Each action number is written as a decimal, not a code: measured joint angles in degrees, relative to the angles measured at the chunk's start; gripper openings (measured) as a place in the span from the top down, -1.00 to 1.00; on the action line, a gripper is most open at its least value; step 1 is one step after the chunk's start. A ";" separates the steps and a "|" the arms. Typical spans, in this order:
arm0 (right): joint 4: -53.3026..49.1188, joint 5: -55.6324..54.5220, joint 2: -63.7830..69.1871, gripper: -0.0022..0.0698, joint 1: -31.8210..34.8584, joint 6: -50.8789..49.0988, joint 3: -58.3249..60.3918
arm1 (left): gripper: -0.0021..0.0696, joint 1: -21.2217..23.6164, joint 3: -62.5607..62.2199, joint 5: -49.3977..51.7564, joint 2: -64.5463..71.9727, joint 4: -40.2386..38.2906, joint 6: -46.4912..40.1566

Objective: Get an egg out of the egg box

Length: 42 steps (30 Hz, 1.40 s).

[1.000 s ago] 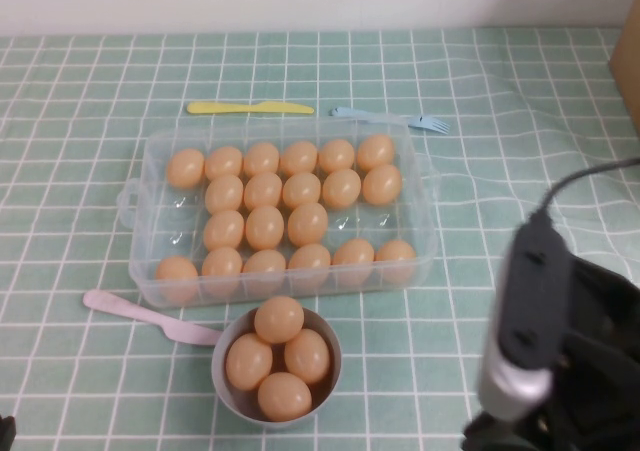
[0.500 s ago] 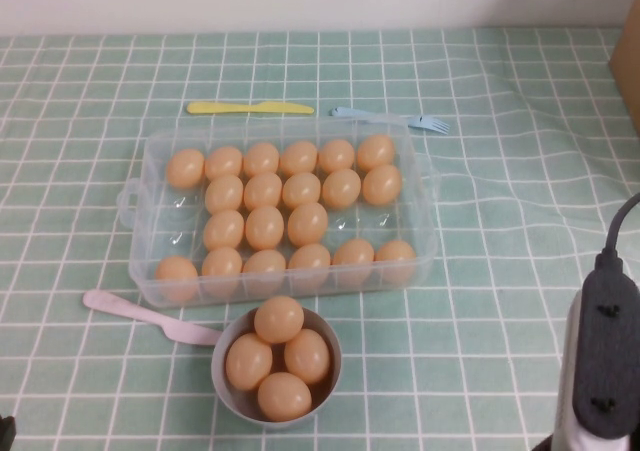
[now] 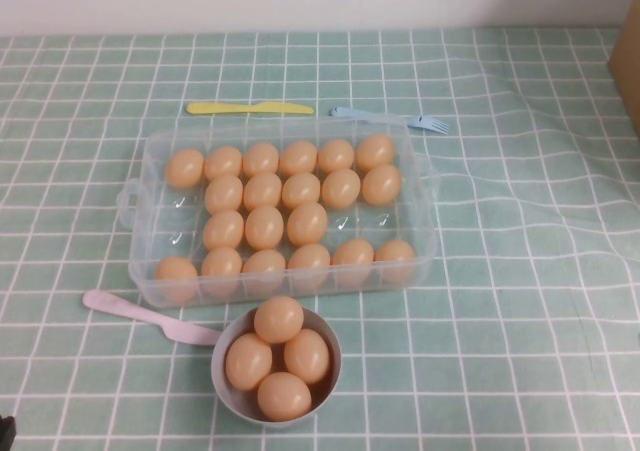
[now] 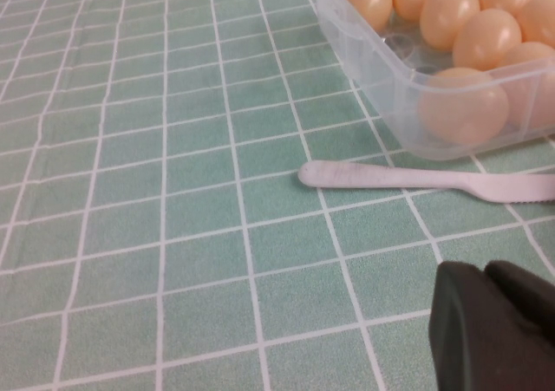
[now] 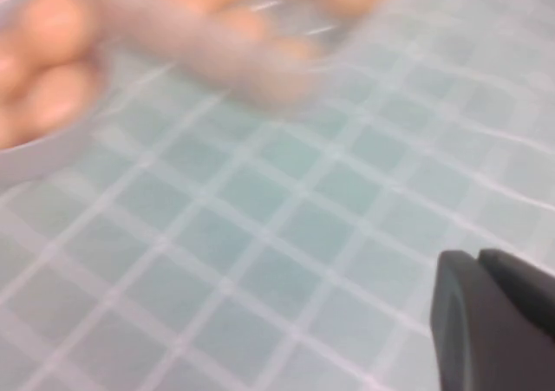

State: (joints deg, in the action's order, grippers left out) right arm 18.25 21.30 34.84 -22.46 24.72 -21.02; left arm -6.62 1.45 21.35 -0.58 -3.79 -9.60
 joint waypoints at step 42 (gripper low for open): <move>-8.20 -0.21 -35.32 0.99 19.29 -16.27 22.52 | 0.95 0.00 0.00 0.00 0.00 0.00 0.00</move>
State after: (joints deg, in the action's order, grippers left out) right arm 10.05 21.10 -0.48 -3.17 8.45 1.50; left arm -6.62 1.45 21.35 -0.58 -3.79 -9.60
